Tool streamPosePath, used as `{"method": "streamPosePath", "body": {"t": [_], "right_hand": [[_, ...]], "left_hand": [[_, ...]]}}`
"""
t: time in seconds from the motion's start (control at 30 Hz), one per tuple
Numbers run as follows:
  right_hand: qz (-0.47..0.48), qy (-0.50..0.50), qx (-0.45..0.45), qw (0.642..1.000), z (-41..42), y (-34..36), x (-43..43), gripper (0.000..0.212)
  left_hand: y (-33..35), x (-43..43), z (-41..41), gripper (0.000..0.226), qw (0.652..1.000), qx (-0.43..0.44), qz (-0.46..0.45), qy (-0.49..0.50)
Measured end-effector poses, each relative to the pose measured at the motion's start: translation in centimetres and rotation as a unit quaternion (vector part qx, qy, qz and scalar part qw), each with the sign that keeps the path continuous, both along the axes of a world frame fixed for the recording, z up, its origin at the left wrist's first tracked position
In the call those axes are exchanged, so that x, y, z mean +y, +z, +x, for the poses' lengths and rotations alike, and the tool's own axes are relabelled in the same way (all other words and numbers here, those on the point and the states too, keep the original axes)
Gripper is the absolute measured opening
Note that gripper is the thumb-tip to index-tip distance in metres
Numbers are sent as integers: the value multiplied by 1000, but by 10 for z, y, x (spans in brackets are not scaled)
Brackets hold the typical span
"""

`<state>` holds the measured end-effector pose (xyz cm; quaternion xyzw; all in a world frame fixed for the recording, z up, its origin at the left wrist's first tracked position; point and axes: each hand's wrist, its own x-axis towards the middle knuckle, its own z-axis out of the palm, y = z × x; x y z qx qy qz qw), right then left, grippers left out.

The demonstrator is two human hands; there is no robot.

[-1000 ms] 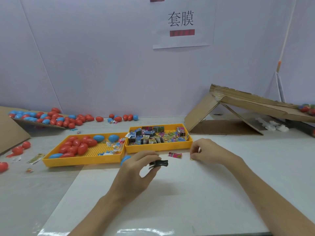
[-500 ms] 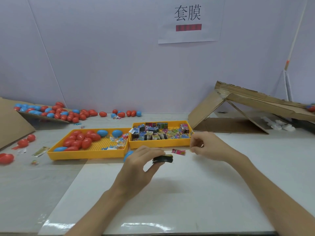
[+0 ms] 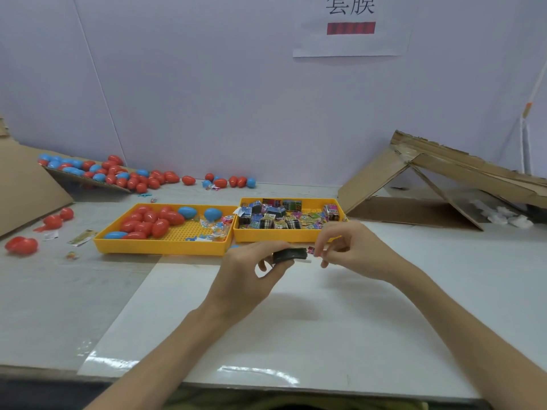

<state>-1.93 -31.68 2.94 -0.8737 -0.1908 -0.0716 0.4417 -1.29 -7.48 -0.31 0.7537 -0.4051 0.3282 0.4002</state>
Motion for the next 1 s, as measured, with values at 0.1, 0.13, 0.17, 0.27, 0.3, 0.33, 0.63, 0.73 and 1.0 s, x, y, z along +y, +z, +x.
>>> {"method": "streamPosePath", "body": {"t": [0.1,0.13,0.17,0.27,0.3,0.33,0.63,0.73,1.0], "right_hand": [[36,12,36,999,0,0,4,19],[104,34,71,991,-2,2,7,12],[163,52,103,980,-3,2,10,14],[212,60,140,965,-7,-3,27,18],[212,59,132,967,-7,-7,32,17],[217,55,124,967,-8,-9,37,17],[236,-2,118,965,-6,-11,36,25],[223,2,124,967,-6,-9,36,30],[213,10,153,965,-6,-7,34,48]], "left_hand": [[-1,-1,0,27,1000,5,1,-3],[-1,-1,1,27,1000,8,0,-1],[-1,-1,2,27,1000,14,0,0],[-1,-1,2,27,1000,29,11,6],[-1,-1,1,26,999,34,17,7],[-1,-2,1,27,999,39,20,7],[5,-3,6,15,908,394,-73,-121],[5,-1,8,16,872,457,-108,-137],[6,0,9,15,857,484,-125,-126]]}}
